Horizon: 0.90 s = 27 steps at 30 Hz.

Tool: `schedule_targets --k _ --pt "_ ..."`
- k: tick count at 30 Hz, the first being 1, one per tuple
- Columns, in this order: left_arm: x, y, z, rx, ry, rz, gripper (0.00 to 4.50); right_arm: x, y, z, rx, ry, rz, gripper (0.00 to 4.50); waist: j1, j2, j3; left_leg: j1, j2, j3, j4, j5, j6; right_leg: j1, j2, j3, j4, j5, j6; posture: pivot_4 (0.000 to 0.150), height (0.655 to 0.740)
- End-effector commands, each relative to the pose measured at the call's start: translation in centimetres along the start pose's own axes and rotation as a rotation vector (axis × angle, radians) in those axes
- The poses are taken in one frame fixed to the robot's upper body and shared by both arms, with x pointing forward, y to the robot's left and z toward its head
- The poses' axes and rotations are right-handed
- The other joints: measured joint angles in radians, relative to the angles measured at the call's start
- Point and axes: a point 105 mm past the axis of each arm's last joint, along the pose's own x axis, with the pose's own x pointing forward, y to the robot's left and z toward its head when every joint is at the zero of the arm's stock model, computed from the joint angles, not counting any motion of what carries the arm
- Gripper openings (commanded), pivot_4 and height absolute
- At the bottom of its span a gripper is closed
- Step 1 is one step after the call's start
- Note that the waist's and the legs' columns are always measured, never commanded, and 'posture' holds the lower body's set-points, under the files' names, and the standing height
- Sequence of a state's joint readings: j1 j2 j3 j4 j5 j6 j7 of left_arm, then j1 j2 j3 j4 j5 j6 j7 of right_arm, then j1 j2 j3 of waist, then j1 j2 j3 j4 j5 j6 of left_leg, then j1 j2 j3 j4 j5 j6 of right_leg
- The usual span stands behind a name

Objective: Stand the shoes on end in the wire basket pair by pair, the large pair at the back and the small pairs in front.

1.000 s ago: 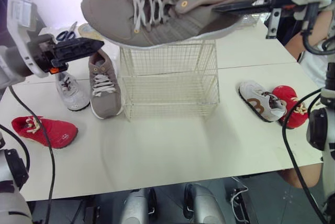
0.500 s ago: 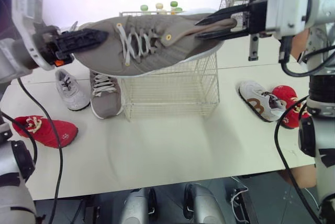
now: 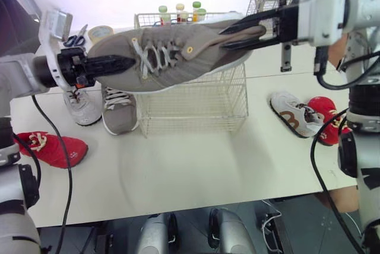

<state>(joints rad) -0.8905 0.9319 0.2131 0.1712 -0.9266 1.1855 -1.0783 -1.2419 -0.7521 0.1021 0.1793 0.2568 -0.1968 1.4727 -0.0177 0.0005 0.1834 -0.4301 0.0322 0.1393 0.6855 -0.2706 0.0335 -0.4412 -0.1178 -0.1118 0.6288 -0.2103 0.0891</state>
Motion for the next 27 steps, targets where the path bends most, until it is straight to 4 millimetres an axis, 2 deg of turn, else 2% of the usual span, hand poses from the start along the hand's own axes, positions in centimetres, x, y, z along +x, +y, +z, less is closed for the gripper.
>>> schedule_targets --k 1,4,6,9,10,13,17,19,21,23,27 --pt "-0.3 -1.2 1.4 0.043 -0.046 -0.058 0.75 -1.0 -1.9 1.4 -0.077 -0.015 -0.063 0.22 0.001 0.000 0.000 0.000 0.000 0.000 0.000 0.000 0.000 0.000 0.000 0.000 0.000 0.000 0.000 0.150 0.7400" --pt "-0.1 -1.3 1.4 0.036 -0.052 -0.067 0.74 -1.3 -2.2 1.1 -0.057 -0.007 -0.077 0.22 0.003 0.000 0.000 0.000 0.000 0.000 0.000 0.000 0.000 0.000 0.000 0.000 0.000 0.000 0.000 0.150 0.7400" --pt "-0.1 -1.3 1.3 0.033 -0.059 -0.070 0.74 -1.8 -2.6 0.6 -0.027 0.018 -0.103 1.21 0.003 0.000 0.000 0.000 0.000 0.000 0.000 0.000 0.000 0.000 0.000 0.000 0.000 0.000 0.000 0.150 0.7400" --pt "0.0 -1.3 1.7 0.011 -0.104 -0.069 0.74 -2.9 -2.7 0.0 0.044 0.056 -0.116 2.48 0.003 0.000 0.000 0.000 0.000 0.000 0.000 0.000 0.000 0.000 0.000 0.000 0.000 0.000 0.000 0.150 0.7400" --pt "-0.1 -1.3 1.8 -0.001 -0.118 -0.072 0.74 -3.3 -2.8 -0.2 0.080 0.068 -0.122 3.15 0.003 0.000 0.000 0.000 0.000 0.000 0.000 0.000 0.000 0.000 0.000 0.000 0.000 0.000 0.000 0.150 0.7400" --pt "-0.1 -1.5 1.8 -0.031 -0.153 -0.082 0.74 -5.0 -3.6 -0.2 0.239 0.063 -0.193 4.46 0.004 0.000 0.000 0.000 0.000 0.000 0.000 0.000 0.000 0.000 0.000 0.000 0.000 0.000 0.000 0.150 0.7400" --pt "-0.1 -1.9 2.3 -0.057 -0.249 -0.102 0.74 -9.2 -4.2 -1.8 0.700 0.015 -0.427 4.46 0.006 0.000 0.000 0.000 0.001 -0.001 0.000 0.000 0.000 0.000 -0.001 0.000 0.000 0.000 0.000 0.150 0.7400" --pt "-0.1 -2.4 2.4 -0.063 -0.294 -0.119 0.74 -11.0 -3.8 -2.7 0.937 -0.055 -0.562 4.46 0.006 0.000 0.000 0.000 0.001 -0.001 0.000 0.000 0.000 0.001 -0.001 0.000 0.000 0.000 0.000 0.150 0.7400" --pt "0.0 -2.8 2.4 -0.076 -0.340 -0.136 0.74 -12.1 -2.4 -3.5 1.163 -0.156 -0.660 4.46 0.006 -0.002 -0.001 0.000 0.001 -0.001 0.000 0.000 0.000 0.001 -0.001 0.000 0.000 0.000 0.000 0.150 0.7400" --pt "0.4 -3.0 2.3 -0.092 -0.383 -0.143 0.74 -11.9 -0.5 -3.2 1.325 -0.283 -0.654 4.46 0.006 -0.002 -0.001 0.002 0.001 -0.002 0.000 0.000 0.000 0.003 -0.001 0.000 0.000 0.000 0.000 0.150 0.7400" --pt "0.9 -3.1 2.6 -0.131 -0.466 -0.162 0.74 -9.4 2.0 -2.7 1.432 -0.373 -0.622 4.46 0.003 -0.001 -0.001 0.004 0.001 -0.002 0.000 0.000 0.000 0.005 -0.002 0.000 0.000 0.000 0.000 0.150 0.7400"
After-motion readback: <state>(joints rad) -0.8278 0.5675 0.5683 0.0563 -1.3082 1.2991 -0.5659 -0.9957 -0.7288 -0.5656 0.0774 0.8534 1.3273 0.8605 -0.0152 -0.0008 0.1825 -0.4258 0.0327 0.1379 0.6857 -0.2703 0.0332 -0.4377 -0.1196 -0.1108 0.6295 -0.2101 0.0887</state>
